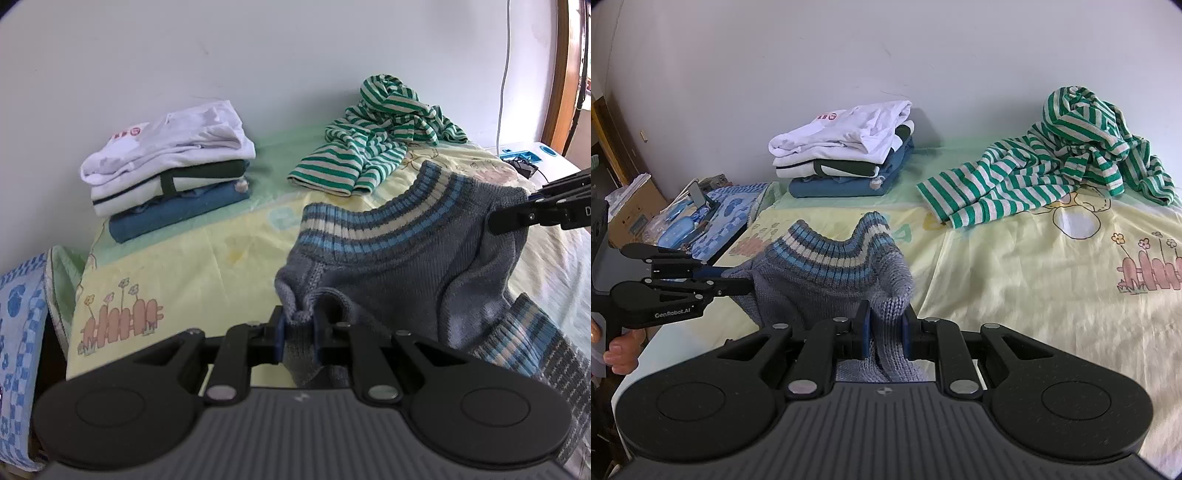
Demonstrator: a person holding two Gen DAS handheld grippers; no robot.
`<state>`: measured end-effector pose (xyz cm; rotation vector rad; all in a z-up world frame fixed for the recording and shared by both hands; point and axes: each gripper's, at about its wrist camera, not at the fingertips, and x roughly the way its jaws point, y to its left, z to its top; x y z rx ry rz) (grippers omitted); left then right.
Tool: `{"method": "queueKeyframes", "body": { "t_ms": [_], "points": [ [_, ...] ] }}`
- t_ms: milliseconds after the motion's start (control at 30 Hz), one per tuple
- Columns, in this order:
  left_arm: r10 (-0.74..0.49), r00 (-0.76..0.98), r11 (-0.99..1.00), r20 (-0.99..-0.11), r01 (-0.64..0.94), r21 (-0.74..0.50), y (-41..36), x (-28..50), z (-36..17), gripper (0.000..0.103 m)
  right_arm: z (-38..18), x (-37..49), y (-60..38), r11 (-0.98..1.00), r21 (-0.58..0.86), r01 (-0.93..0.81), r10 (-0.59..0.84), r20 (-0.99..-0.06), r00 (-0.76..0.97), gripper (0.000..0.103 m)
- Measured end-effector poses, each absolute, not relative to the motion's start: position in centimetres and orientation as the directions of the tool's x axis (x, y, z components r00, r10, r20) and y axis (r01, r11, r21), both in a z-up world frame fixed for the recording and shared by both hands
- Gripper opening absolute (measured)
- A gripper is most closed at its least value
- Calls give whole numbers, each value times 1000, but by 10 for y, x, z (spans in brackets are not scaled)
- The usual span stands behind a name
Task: Fold clothes
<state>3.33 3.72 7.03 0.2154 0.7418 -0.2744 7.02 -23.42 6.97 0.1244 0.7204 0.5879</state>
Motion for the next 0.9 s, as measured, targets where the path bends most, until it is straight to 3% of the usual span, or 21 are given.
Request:
{"method": "queueKeyframes", "body": {
  "t_ms": [900],
  "points": [
    [-209, 716, 939, -666, 336, 67, 51, 0, 79, 11, 74, 48, -240, 816, 308, -489, 566, -597, 568, 16]
  ]
}}
